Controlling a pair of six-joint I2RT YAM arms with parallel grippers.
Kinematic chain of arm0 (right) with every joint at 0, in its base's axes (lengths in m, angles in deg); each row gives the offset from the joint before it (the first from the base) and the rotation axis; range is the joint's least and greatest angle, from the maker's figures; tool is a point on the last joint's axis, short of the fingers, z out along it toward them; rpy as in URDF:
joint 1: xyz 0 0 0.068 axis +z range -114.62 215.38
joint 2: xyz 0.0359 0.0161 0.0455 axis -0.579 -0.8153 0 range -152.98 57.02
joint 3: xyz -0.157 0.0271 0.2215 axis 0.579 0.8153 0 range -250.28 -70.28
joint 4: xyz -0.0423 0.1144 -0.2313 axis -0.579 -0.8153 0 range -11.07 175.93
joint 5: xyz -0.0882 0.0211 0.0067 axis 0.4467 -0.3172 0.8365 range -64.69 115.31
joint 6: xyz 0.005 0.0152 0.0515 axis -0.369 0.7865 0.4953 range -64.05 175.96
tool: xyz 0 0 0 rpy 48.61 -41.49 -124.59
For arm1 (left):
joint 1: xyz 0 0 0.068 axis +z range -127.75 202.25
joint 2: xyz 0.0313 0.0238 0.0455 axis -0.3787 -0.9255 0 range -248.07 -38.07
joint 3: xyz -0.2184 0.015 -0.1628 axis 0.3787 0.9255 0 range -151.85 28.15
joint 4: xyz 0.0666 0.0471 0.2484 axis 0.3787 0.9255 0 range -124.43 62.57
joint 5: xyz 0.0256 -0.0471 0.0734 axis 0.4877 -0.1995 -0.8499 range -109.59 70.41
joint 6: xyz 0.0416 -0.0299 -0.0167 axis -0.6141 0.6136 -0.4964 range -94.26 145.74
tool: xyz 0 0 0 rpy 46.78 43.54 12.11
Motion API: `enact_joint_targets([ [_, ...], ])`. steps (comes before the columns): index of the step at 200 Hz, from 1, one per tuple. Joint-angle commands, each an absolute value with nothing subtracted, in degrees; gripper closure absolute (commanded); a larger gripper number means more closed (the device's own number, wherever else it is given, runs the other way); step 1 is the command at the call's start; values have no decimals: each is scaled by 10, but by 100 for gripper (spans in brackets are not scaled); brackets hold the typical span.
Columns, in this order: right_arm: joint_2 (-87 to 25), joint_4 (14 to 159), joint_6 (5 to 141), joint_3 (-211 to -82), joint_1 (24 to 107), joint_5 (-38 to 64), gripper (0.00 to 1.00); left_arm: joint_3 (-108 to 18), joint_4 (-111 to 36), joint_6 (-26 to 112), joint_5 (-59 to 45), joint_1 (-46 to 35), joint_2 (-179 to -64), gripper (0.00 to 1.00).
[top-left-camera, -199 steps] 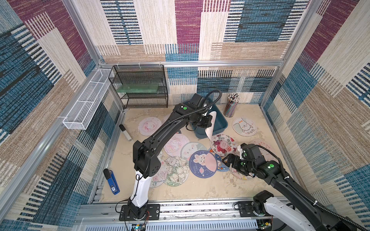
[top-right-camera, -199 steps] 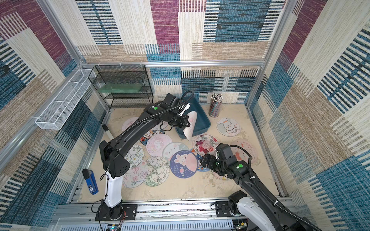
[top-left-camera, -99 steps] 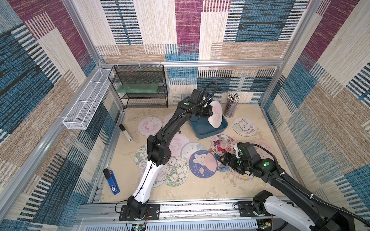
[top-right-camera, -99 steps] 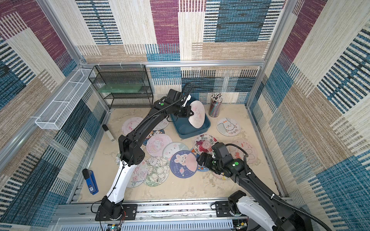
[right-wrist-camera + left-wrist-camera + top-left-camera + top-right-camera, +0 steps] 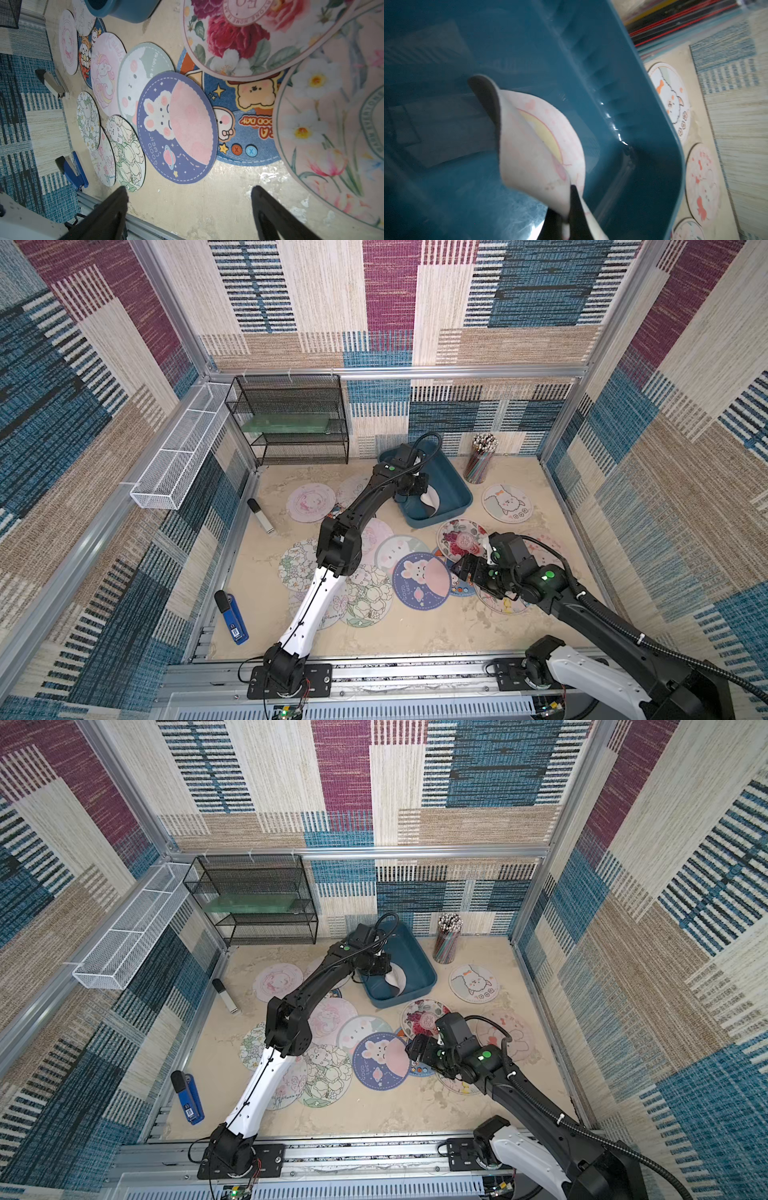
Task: Put the coasters into the storage box
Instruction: Place the coaster in the storage box.
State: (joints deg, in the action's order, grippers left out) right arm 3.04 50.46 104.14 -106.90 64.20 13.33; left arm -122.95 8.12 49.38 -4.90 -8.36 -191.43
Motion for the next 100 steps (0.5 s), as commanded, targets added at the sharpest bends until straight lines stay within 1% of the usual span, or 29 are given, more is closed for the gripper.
enact_joint_targets([
  [1, 28, 512, 1043, -1074, 643, 136, 5, -1227, 102, 490, -116, -76, -1912, 100],
  [31, 26, 513, 1039, -1074, 642, 136, 5, -1224, 127, 488, -137, -75, -1900, 100],
  [62, 14, 520, 1032, -1077, 642, 133, 5, -1196, 131, 488, -137, -77, -1882, 100],
  [69, 11, 522, 1031, -1078, 643, 132, 5, -1196, 131, 488, -134, -77, -1882, 90],
  [79, 6, 525, 1028, -1081, 643, 131, 5, -1195, 131, 488, -130, -77, -1882, 70],
  [85, 3, 526, 1026, -1081, 643, 130, 5, -1195, 130, 489, -130, -77, -1881, 61],
  [91, 1, 527, 1026, -1083, 643, 130, 5, -1194, 130, 489, -131, -78, -1880, 58],
  [100, -2, 529, 1024, -1084, 643, 130, 5, -1194, 131, 489, -133, -79, -1877, 58],
])
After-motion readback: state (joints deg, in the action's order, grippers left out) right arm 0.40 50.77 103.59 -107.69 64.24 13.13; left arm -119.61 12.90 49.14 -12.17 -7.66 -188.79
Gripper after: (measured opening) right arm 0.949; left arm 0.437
